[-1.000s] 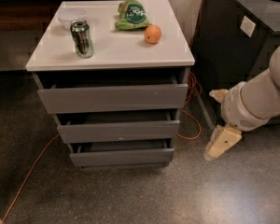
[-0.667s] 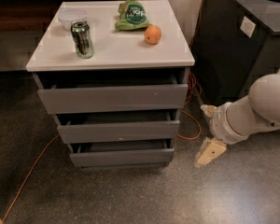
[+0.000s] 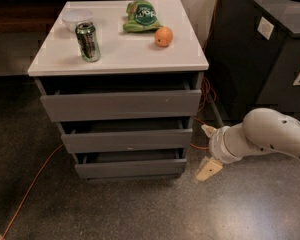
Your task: Place orange into bottom drawer
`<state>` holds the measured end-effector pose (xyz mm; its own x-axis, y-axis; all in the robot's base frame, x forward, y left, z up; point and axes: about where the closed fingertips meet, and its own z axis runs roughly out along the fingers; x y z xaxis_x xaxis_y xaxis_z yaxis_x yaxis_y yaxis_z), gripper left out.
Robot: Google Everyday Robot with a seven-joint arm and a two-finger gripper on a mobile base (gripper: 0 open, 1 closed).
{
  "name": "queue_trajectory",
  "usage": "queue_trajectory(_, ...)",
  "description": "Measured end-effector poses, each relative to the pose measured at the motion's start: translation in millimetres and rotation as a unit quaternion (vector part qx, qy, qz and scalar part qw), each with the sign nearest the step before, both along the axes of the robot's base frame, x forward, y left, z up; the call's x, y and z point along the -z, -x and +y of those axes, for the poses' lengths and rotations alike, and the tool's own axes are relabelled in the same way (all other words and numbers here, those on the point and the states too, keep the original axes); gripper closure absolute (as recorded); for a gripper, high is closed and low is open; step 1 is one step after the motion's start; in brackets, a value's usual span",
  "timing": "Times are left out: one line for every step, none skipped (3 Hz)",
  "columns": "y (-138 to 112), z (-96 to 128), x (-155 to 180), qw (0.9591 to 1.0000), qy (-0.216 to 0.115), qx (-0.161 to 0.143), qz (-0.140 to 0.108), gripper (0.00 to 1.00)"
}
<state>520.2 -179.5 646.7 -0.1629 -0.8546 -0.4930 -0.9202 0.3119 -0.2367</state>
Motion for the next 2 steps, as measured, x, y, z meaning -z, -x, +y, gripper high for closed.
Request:
queue_trajectory(0.0, 0.0, 0.0, 1.0000, 0.000, 0.000, 0.000, 0.00)
queue_trajectory(0.8, 12.7, 19.3, 0.9993, -0.029, -0.005, 0.021, 0.00)
